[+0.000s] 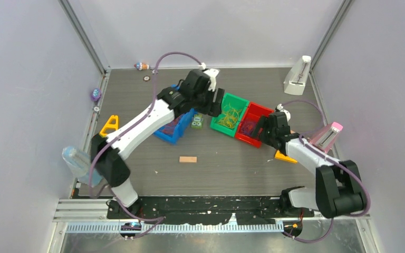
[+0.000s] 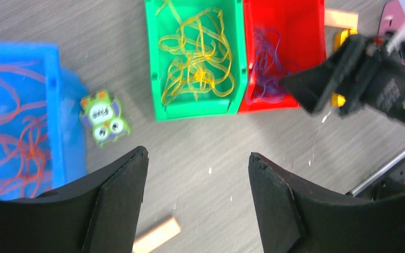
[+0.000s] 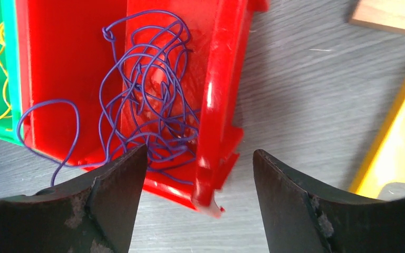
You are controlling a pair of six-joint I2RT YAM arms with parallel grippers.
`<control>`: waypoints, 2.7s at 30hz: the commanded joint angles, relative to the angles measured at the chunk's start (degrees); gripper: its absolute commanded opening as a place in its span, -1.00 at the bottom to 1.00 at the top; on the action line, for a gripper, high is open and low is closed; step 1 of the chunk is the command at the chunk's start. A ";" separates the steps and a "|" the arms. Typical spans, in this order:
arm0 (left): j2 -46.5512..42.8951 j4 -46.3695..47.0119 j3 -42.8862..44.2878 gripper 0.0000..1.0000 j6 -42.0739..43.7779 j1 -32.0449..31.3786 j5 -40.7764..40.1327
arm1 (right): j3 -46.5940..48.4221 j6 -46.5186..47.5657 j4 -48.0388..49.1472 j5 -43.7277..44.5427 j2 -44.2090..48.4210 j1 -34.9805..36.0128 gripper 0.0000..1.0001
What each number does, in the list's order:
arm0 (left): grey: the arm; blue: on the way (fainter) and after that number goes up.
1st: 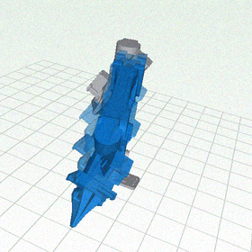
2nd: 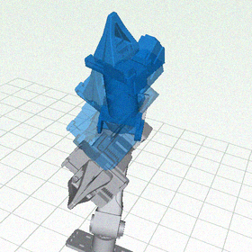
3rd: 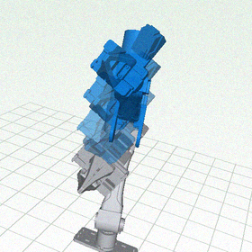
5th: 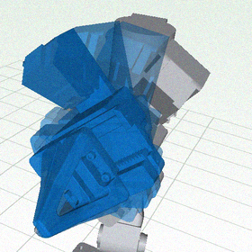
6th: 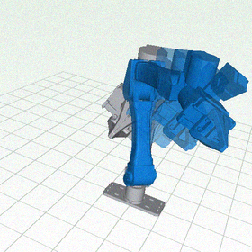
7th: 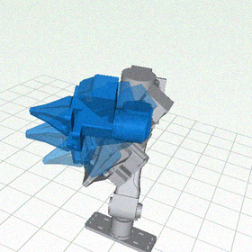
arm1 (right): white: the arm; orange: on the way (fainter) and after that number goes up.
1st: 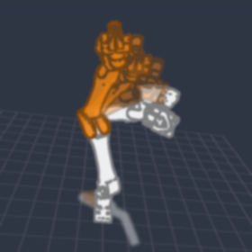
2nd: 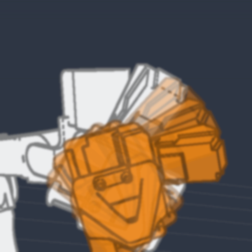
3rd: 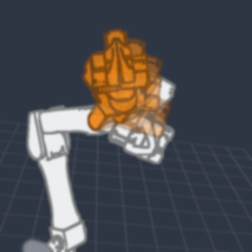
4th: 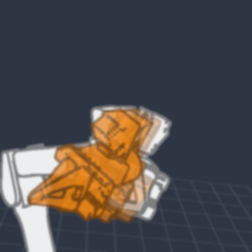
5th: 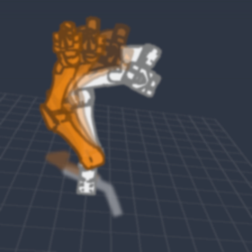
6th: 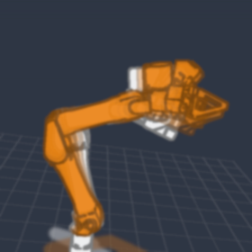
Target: Untangle the cables
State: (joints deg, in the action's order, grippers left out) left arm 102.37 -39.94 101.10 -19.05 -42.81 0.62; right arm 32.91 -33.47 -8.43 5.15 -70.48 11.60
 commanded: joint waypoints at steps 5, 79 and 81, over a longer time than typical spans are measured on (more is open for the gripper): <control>-24.64 10.41 -26.32 0.50 0.25 1.73 -4.36 | 16.21 -1.73 10.06 -8.86 -16.44 -0.04 0.60; -30.31 99.34 -90.03 0.99 21.59 39.22 -11.48 | -22.04 35.58 75.12 9.09 -7.70 -8.09 0.90; -30.95 96.18 -89.30 0.99 21.38 39.40 -10.99 | -22.04 35.58 75.23 9.12 -7.75 -8.08 0.90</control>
State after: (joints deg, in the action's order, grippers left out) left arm 72.47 55.75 10.02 1.98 -3.84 -12.16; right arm 9.76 1.72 63.81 13.04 -78.15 3.66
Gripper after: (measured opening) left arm 0.993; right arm 0.952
